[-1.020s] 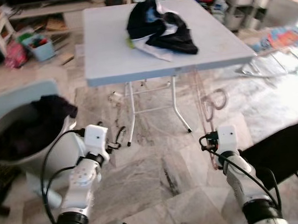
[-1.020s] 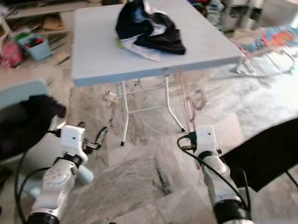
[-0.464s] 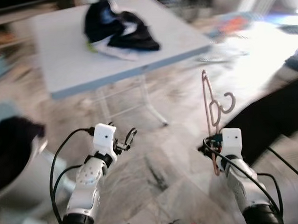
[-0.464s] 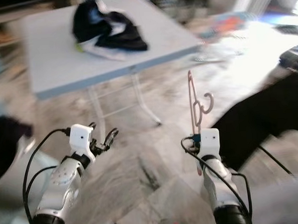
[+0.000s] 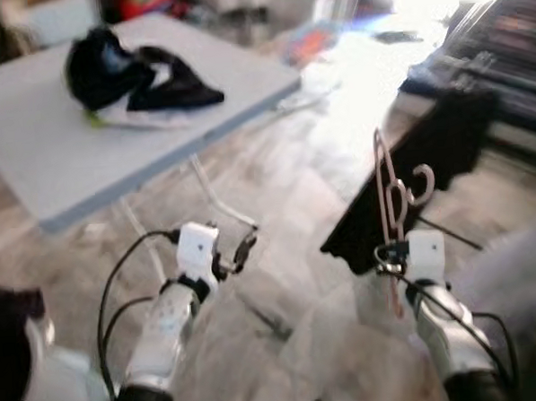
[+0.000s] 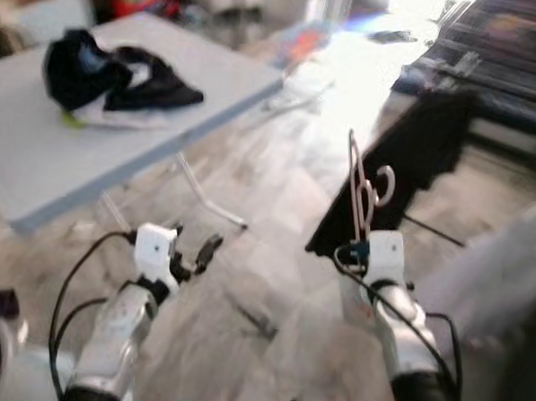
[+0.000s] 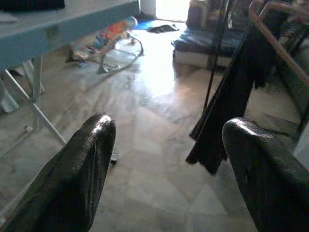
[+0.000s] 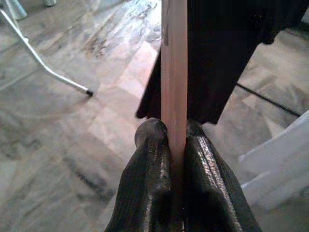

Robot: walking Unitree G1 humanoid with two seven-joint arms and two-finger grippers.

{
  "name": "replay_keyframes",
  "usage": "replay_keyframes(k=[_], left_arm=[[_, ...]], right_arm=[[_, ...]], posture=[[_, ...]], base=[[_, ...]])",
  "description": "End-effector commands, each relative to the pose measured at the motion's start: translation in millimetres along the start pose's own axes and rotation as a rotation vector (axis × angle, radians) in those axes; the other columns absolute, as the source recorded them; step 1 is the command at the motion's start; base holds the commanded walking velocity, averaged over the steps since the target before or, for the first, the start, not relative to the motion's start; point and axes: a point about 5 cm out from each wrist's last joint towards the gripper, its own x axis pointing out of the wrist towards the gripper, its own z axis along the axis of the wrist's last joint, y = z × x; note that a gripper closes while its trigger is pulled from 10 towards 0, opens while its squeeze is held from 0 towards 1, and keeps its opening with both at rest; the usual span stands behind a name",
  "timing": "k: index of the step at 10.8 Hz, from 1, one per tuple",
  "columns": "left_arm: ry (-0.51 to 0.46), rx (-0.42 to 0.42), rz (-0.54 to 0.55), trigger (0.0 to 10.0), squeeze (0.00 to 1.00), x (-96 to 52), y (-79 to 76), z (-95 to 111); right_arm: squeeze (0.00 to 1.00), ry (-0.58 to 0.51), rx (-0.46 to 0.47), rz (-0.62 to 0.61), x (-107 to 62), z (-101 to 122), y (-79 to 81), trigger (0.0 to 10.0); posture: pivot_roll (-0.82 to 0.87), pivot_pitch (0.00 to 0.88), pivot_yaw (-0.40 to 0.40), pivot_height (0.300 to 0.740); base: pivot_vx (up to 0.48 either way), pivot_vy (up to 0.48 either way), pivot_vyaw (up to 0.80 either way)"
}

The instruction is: Hang hanger

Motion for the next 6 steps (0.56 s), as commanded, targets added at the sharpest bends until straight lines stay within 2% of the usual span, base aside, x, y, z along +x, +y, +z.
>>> replay_keyframes(k=[1, 2, 5, 6], left_arm=[[0.000, 0.005, 0.010, 10.0, 0.00, -0.2, 3.5, 2], [0.005, -0.001, 0.004, 10.0, 0.00, 0.2, 2.9, 1], [0.011, -0.008, 0.017, 10.0, 0.00, -9.6, 5.0, -4], [0.019, -0.033, 0.049, 10.0, 0.00, -15.0, 10.6, -8]], right_arm=[[0.00, -0.020, -0.009, 0.013, 2.4, 8, 5.1, 10.0], [0.00, -0.017, -0.004, 0.009, 2.7, 8, 4.9, 10.0], [0.00, 0.022, 0.031, -0.030, -6.2, -5, -3.8, 10.0], [0.00, 0.036, 0.044, -0.032, -9.6, -11, -4.4, 10.0]], posture=[[-0.10, 0.000, 0.000, 0.740], [-0.10, 0.000, -0.001, 0.740], [-0.10, 0.000, -0.022, 0.740], [-0.10, 0.000, -0.021, 0.740]], base=[[0.000, 0.375, -0.79], [0.000, 0.360, -0.79], [0.000, 0.000, -0.76], [0.000, 0.000, 0.00]])
